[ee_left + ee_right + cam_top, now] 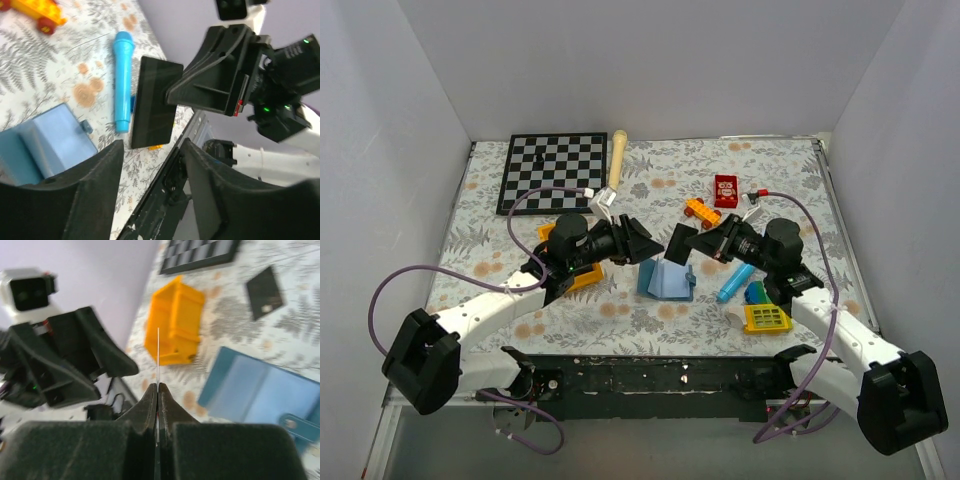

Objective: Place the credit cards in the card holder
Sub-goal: Insert the credit card into the card holder.

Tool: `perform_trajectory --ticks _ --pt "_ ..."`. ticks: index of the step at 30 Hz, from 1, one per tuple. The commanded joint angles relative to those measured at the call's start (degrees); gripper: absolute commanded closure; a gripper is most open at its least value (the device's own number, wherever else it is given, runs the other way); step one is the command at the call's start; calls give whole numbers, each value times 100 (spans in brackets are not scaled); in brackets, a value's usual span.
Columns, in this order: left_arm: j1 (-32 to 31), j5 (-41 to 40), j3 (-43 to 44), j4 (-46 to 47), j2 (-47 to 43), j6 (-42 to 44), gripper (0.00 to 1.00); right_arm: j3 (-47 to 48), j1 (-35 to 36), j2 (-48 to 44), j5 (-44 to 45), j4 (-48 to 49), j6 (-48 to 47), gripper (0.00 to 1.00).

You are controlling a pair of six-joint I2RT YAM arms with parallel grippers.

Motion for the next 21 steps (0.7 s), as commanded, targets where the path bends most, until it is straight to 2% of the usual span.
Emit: perform_trajectory --ticks 1,5,9,13,16,21 --pt "38 -1010 154 -1167 -363 393 44 652 -59 -177 1622 -2862 -1398 99" --pt "38 -1284 233 -1396 -346 464 39 889 -51 305 1842 -3460 -1487 99" --pt "29 -1293 417 -1441 -250 560 40 1066 -42 973 1957 -3637 -1531 99" --pt "12 -1205 637 -1494 -101 745 50 1224 2 1676 1703 -3356 -1558 99" --pt "-111 -1126 830 -1511 136 859 62 1294 28 2089 1396 -3084 -1531 99" --pt "-357 -1038 1164 -1581 637 1017 78 1216 46 2337 1157 -2697 -1470 99"
